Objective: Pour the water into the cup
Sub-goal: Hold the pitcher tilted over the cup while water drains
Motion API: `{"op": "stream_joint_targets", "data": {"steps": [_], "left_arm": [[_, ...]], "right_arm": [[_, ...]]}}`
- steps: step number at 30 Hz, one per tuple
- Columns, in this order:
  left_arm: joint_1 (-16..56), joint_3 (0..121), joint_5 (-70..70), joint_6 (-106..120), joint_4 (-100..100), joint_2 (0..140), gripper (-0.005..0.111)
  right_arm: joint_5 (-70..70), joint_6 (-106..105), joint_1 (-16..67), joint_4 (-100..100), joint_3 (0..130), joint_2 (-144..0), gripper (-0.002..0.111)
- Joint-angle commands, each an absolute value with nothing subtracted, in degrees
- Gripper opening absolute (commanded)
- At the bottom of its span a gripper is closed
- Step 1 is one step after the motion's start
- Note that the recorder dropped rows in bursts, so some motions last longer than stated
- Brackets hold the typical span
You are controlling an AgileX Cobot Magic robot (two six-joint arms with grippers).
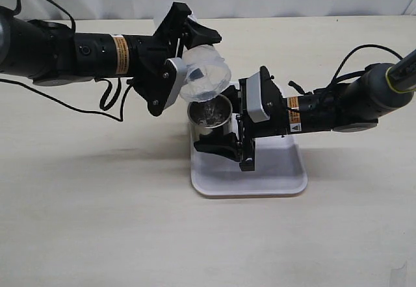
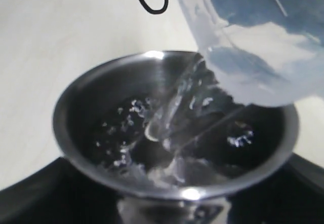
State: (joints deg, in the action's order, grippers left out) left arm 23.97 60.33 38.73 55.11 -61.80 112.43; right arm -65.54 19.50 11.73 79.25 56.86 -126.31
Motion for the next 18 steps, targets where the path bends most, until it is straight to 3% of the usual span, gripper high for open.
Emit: {"op": "stream_joint_targets", "data": {"steps": [1, 18], "left_arm": [[24.01, 60.88, 41.05, 55.74, -60.76, 111.52, 0.0], [24.01, 60.88, 42.15, 55.74, -60.62, 111.52, 0.0]], "right_arm": [[-67.52, 19.27, 11.81, 78.59, 56.94, -125.93, 0.004], [-69.96, 19.69, 11.81, 73.9, 56.94, -127.19, 0.004]]}}
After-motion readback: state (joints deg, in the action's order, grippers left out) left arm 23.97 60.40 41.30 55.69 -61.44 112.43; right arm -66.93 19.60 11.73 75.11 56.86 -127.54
